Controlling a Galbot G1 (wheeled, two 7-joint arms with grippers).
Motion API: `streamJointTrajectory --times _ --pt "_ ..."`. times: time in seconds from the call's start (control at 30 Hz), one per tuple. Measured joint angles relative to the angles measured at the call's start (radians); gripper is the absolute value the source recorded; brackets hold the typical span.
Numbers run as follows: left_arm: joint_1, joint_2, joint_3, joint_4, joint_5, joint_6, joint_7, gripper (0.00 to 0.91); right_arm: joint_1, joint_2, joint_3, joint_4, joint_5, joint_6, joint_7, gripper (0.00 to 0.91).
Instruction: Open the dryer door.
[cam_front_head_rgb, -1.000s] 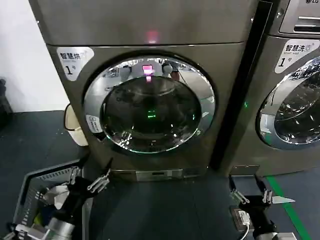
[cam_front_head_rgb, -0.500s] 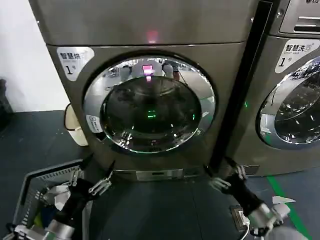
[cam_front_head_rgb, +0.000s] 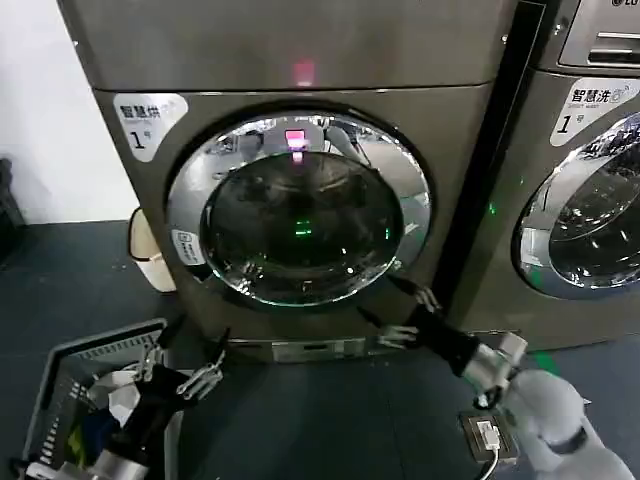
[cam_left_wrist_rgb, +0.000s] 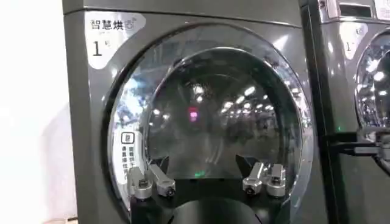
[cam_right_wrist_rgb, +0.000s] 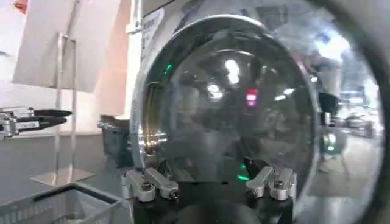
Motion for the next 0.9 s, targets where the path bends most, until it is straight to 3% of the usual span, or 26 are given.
streamJointTrajectory --times 0.4,0.9 --pt "0.008 -0.002 -0.004 -0.014 0.005 0.002 0.003 0.907 0.189 0.079 -0.164 -0.124 -0.053 -0.018 0.024 0.907" --pt "0.016 -0.002 0.001 -0.032 0.006 0.010 0.000 0.907 0.306 0.202 -0.265 -0.252 -0.091 -0.026 0.044 0.907"
